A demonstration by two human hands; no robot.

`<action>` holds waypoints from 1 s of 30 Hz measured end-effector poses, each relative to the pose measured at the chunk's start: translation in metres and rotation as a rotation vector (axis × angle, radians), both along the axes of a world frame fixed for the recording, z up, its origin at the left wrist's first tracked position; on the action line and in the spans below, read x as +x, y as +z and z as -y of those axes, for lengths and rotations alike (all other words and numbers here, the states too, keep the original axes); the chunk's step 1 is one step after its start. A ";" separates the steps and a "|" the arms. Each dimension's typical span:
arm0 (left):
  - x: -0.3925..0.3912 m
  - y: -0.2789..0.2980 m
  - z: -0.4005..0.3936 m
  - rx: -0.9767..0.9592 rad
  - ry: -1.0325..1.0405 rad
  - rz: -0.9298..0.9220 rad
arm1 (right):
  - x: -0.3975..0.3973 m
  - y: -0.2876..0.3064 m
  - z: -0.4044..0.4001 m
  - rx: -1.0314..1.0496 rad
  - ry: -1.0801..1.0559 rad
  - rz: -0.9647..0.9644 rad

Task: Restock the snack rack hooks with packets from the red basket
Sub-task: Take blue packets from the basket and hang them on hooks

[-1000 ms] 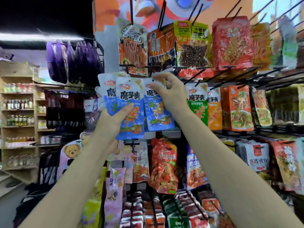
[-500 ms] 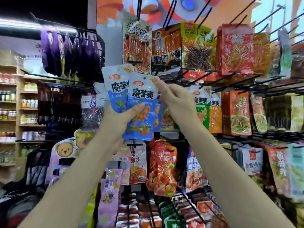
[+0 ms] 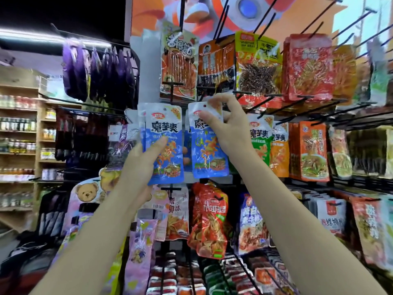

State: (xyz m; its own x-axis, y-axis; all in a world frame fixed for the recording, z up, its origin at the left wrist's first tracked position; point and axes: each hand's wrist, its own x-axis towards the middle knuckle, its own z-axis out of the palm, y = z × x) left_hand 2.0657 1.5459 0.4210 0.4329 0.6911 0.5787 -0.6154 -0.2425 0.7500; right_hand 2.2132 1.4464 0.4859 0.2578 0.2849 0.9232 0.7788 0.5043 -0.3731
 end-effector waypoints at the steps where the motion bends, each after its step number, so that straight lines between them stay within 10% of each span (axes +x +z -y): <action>1: -0.001 0.000 0.000 0.004 0.004 0.007 | 0.000 0.004 -0.003 -0.012 0.011 -0.016; 25: 0.010 -0.001 -0.005 0.023 -0.036 0.050 | 0.022 0.009 -0.027 -0.070 0.027 -0.048; 30: 0.012 -0.001 -0.010 0.053 0.008 0.068 | 0.027 -0.006 -0.023 -0.062 -0.278 0.061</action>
State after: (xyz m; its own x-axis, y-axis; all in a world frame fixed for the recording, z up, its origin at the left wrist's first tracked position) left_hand 2.0772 1.5561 0.4196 0.3863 0.6622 0.6421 -0.6622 -0.2854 0.6928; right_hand 2.2401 1.4692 0.4801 0.2786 0.2671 0.9225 0.9059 0.2460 -0.3448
